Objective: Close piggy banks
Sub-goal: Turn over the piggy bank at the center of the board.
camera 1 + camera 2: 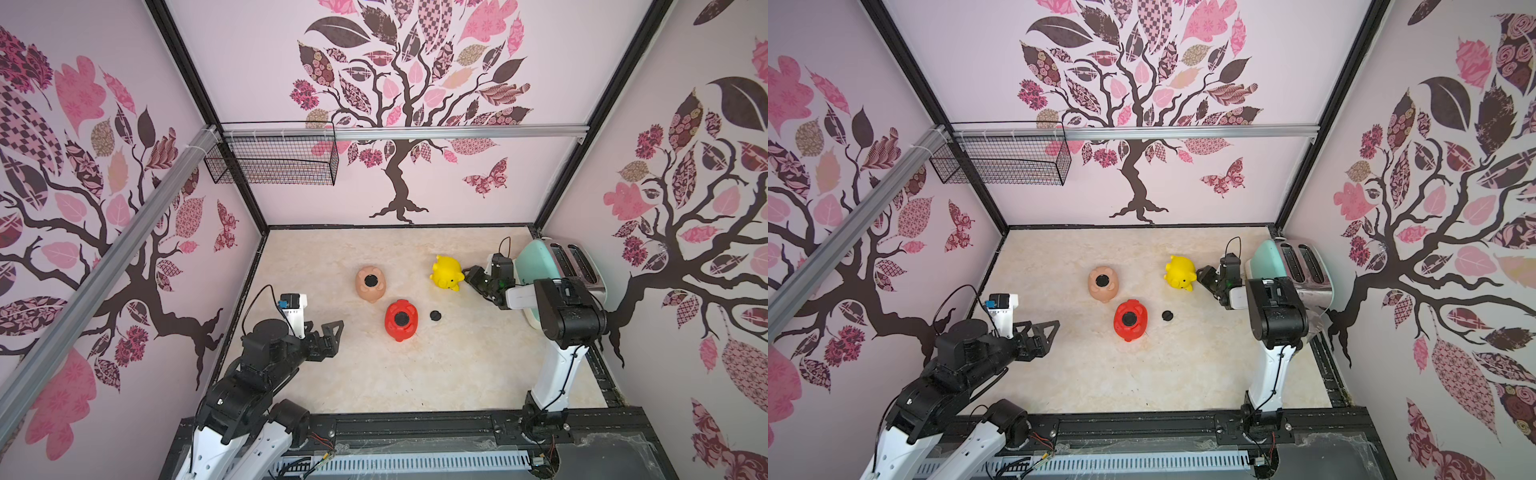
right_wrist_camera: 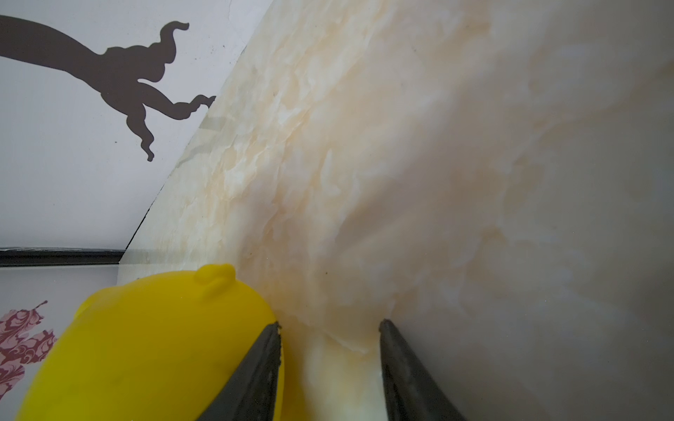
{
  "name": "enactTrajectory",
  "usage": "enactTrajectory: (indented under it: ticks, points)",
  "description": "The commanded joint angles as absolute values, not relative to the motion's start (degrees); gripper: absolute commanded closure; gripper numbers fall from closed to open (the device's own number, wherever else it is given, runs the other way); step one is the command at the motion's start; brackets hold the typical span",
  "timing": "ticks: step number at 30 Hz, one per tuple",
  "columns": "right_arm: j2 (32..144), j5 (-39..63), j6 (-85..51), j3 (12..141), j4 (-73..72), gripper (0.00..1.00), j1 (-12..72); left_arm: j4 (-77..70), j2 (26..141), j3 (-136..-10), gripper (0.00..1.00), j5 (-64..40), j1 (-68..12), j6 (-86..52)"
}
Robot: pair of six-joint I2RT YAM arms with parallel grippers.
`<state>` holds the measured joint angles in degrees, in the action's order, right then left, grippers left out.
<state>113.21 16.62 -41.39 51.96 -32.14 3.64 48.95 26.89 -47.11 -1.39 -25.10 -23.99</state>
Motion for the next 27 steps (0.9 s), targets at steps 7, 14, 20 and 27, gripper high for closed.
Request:
enactTrajectory:
  ticks: [7,14,20,27]
  points:
    - [108.22,11.47,-37.71,54.34,-20.18,0.44,3.27,47.73,26.37,-46.59,0.08,-1.76,-25.05,-23.47]
    - [100.87,8.36,-36.1,55.53,-13.76,0.33,3.34,47.64,26.09,-46.49,0.08,-1.83,-25.05,-23.42]
    - [98.24,11.14,-34.05,58.94,-9.55,0.26,4.92,47.63,25.71,-46.49,0.08,-1.85,-25.05,-23.46]
    - [101.56,14.12,-28.56,66.88,-3.53,0.17,8.22,47.7,25.54,-46.51,0.08,-1.76,-25.05,-23.47]
